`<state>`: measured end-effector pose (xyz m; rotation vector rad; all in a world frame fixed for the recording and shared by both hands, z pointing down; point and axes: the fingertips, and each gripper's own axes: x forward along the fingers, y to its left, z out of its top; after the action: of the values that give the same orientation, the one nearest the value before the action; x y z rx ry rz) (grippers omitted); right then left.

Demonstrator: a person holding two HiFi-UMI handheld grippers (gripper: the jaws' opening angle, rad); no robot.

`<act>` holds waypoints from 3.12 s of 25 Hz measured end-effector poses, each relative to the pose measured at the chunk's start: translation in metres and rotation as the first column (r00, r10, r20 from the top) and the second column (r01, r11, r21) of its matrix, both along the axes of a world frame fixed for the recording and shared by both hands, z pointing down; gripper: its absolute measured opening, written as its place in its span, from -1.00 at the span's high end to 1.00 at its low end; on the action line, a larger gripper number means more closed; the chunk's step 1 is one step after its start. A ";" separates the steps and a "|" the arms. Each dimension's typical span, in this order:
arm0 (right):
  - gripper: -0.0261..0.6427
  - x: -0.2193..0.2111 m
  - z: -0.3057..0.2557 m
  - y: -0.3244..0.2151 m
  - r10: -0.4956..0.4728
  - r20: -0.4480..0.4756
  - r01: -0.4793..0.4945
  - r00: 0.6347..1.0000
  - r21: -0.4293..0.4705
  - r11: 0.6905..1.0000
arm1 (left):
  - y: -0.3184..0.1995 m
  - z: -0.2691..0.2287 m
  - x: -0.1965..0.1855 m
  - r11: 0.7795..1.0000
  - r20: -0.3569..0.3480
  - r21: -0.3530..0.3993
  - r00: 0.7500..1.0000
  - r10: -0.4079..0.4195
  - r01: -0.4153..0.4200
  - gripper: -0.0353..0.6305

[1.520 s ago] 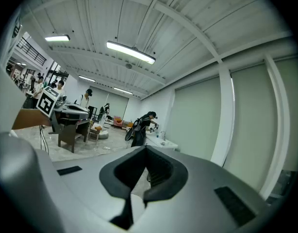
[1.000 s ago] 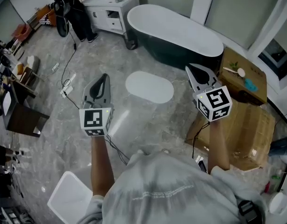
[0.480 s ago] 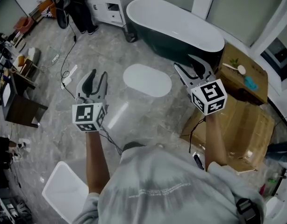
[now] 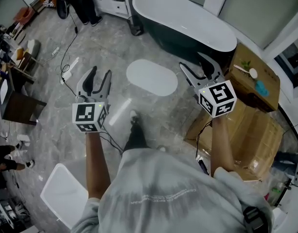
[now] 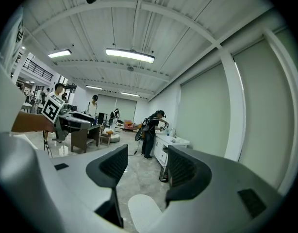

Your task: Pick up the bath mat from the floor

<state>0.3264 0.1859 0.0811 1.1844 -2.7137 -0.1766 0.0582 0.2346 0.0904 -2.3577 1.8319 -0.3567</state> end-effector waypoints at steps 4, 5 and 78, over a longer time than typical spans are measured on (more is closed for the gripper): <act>0.17 -0.017 0.006 -0.035 0.018 -0.018 -0.018 1.000 0.000 1.000 | -0.040 0.014 -0.024 1.000 -0.012 -0.005 1.000 0.004 -0.004 0.30; 0.17 -0.023 0.007 -0.046 0.024 -0.026 -0.024 0.999 -0.001 1.000 | -0.054 0.017 -0.032 1.000 -0.017 -0.006 1.000 0.007 -0.007 0.30; 0.10 -0.405 0.983 -0.585 -0.465 -0.200 0.243 0.863 -0.642 0.727 | -0.550 1.033 -0.275 0.711 -0.391 -0.685 0.904 -0.175 -0.159 0.11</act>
<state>-0.0783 -0.3990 1.0641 0.3829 -2.3574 0.3754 -0.2164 -0.3158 1.1237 -3.1589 2.1813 -0.6977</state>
